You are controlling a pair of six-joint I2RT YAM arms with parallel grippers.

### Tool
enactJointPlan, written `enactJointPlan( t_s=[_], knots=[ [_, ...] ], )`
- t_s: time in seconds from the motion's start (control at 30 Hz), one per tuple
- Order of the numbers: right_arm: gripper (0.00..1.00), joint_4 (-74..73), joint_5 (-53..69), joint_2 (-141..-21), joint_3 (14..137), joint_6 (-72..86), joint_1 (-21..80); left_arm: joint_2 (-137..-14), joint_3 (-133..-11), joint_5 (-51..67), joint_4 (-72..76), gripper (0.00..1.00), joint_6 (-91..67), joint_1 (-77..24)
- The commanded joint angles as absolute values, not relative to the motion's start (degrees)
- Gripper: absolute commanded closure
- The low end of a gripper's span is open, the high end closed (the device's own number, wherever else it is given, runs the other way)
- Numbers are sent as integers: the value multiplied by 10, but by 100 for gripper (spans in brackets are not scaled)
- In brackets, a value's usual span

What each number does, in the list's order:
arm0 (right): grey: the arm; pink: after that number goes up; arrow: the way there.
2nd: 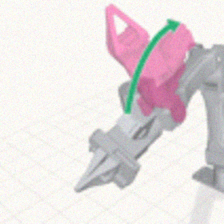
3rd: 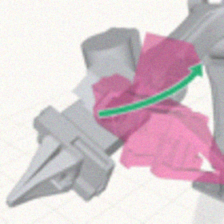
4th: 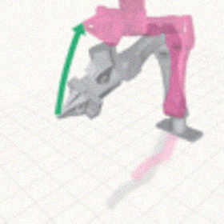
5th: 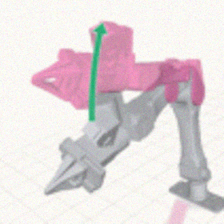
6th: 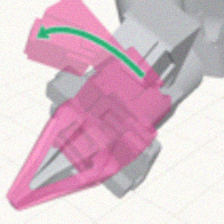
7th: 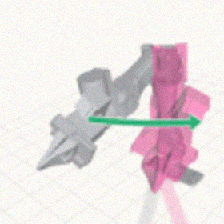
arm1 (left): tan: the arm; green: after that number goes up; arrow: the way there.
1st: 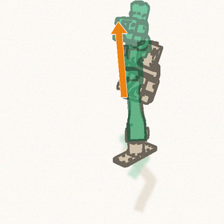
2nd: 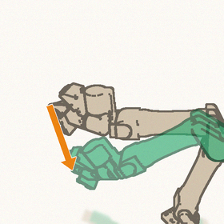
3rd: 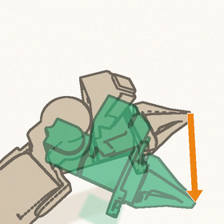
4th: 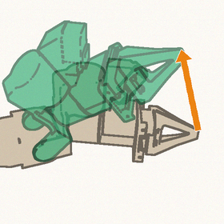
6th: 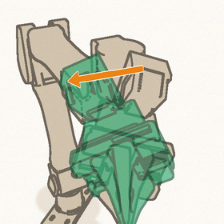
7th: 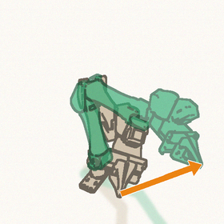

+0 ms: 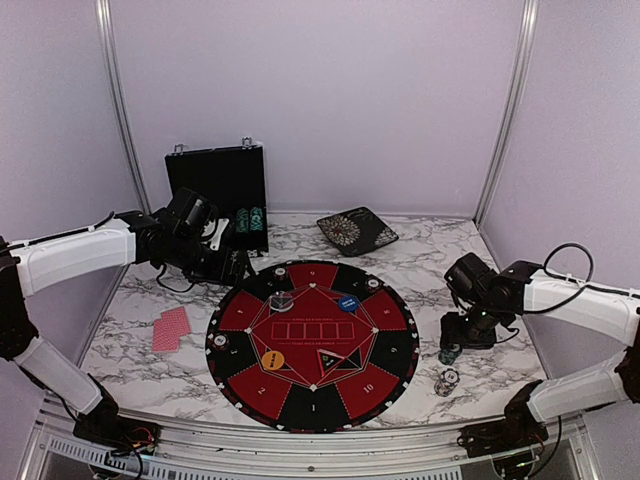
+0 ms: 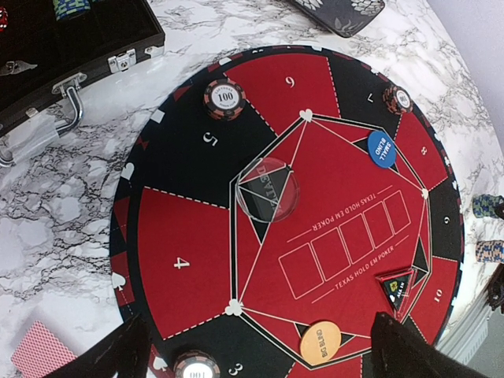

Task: Distribute texas hold em gaming equipment
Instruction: Pick up the pile of poker chips from the pile of poker chips.

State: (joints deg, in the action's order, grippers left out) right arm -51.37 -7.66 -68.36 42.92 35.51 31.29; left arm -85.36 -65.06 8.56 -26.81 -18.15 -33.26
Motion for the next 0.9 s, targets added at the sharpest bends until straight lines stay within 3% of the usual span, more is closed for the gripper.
enactJointPlan(
  t_s=[0.0, 0.87],
  knots=[
    [40, -497, -72, -693, 427, 359, 310, -853, -643, 90, -260, 1, -178, -329],
    [55, -481, -66, -703, 417, 359, 312, -860, -642, 93, -261, 1, -178, -328]
  ],
)
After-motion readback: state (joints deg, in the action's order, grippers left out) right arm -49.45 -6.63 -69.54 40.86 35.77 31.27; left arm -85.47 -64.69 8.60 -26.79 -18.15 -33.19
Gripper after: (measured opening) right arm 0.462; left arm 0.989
